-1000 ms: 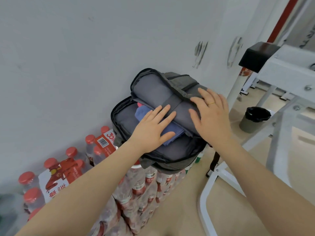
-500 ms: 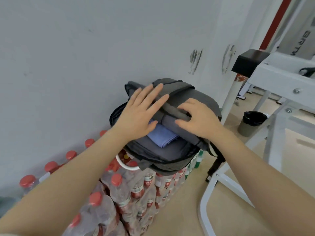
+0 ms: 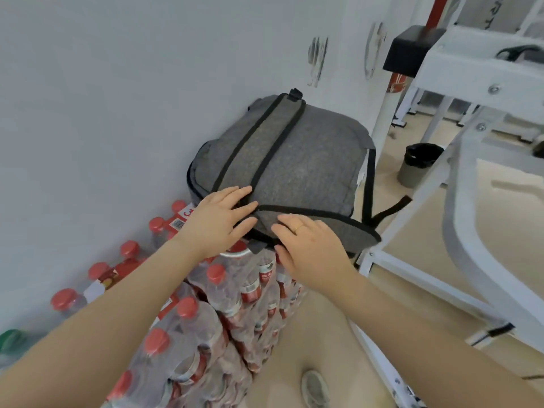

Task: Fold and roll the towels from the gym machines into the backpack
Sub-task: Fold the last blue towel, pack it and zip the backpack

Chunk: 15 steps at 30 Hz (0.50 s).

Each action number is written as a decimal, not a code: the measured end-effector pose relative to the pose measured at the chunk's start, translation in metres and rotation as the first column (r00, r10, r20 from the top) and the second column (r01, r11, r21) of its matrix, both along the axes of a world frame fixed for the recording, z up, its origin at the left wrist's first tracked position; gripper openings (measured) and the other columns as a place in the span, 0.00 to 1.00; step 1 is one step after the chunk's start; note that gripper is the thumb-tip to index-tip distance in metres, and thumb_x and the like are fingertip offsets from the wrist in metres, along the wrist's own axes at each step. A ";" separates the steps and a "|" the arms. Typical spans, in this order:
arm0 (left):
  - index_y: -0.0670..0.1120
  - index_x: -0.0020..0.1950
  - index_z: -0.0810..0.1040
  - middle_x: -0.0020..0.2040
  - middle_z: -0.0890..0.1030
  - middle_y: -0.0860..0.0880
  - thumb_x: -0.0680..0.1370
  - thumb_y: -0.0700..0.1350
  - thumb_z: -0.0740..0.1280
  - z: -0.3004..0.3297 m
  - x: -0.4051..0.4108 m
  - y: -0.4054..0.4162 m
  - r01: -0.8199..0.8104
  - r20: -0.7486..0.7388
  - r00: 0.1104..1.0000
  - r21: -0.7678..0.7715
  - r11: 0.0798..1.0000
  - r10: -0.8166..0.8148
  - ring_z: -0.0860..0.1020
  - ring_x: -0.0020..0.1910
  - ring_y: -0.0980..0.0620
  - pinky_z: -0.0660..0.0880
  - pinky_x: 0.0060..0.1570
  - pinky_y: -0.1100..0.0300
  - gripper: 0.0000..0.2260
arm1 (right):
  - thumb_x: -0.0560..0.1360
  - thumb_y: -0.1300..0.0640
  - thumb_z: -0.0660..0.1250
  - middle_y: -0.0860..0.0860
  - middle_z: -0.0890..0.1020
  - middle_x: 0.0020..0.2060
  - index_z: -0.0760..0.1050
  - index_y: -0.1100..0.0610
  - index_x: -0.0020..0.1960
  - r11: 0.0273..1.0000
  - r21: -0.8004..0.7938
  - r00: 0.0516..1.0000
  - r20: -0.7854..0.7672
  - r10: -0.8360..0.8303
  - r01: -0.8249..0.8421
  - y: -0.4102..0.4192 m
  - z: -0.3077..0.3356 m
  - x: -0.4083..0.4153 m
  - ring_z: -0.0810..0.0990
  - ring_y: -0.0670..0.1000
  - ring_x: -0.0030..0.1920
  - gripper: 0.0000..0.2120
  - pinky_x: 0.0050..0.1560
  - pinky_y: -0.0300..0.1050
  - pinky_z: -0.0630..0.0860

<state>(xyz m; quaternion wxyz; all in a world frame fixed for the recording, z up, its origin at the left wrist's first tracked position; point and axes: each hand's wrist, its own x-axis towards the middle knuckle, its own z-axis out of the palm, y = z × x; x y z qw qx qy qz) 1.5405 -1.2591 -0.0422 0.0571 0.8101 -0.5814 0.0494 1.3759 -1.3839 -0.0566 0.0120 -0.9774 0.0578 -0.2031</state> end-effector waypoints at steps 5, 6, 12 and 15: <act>0.41 0.48 0.81 0.53 0.80 0.43 0.77 0.54 0.55 0.018 -0.035 -0.042 0.033 0.089 0.996 -0.255 0.966 -0.010 0.77 0.55 0.42 0.71 0.55 0.50 0.20 | 0.75 0.50 0.63 0.54 0.72 0.65 0.65 0.58 0.68 0.807 0.528 0.937 0.058 -0.343 0.263 -0.051 0.014 -0.024 0.73 0.55 0.62 0.24 0.58 0.49 0.72; 0.43 0.50 0.80 0.52 0.80 0.45 0.76 0.56 0.55 0.019 -0.044 -0.053 0.076 0.098 0.994 -0.223 0.972 -0.056 0.77 0.54 0.44 0.70 0.55 0.52 0.21 | 0.74 0.49 0.65 0.53 0.71 0.66 0.62 0.57 0.70 0.724 0.616 0.930 -0.044 -0.364 0.312 -0.063 0.012 -0.029 0.71 0.53 0.64 0.28 0.61 0.48 0.70; 0.45 0.34 0.75 0.32 0.76 0.49 0.78 0.55 0.53 0.020 -0.079 -0.104 0.268 0.037 0.962 0.038 0.963 -0.269 0.77 0.34 0.47 0.73 0.31 0.56 0.21 | 0.76 0.55 0.64 0.47 0.81 0.40 0.76 0.55 0.52 0.684 0.699 0.978 -0.133 -0.162 0.209 -0.092 -0.009 -0.052 0.81 0.48 0.42 0.07 0.45 0.41 0.74; 0.48 0.31 0.69 0.31 0.72 0.53 0.80 0.57 0.52 0.024 -0.086 -0.116 0.184 0.007 0.981 0.314 0.932 -0.196 0.75 0.35 0.51 0.71 0.35 0.58 0.21 | 0.78 0.57 0.60 0.45 0.79 0.41 0.76 0.55 0.51 0.621 0.743 0.963 -0.123 -0.240 0.249 -0.110 -0.019 -0.050 0.80 0.49 0.40 0.07 0.43 0.42 0.73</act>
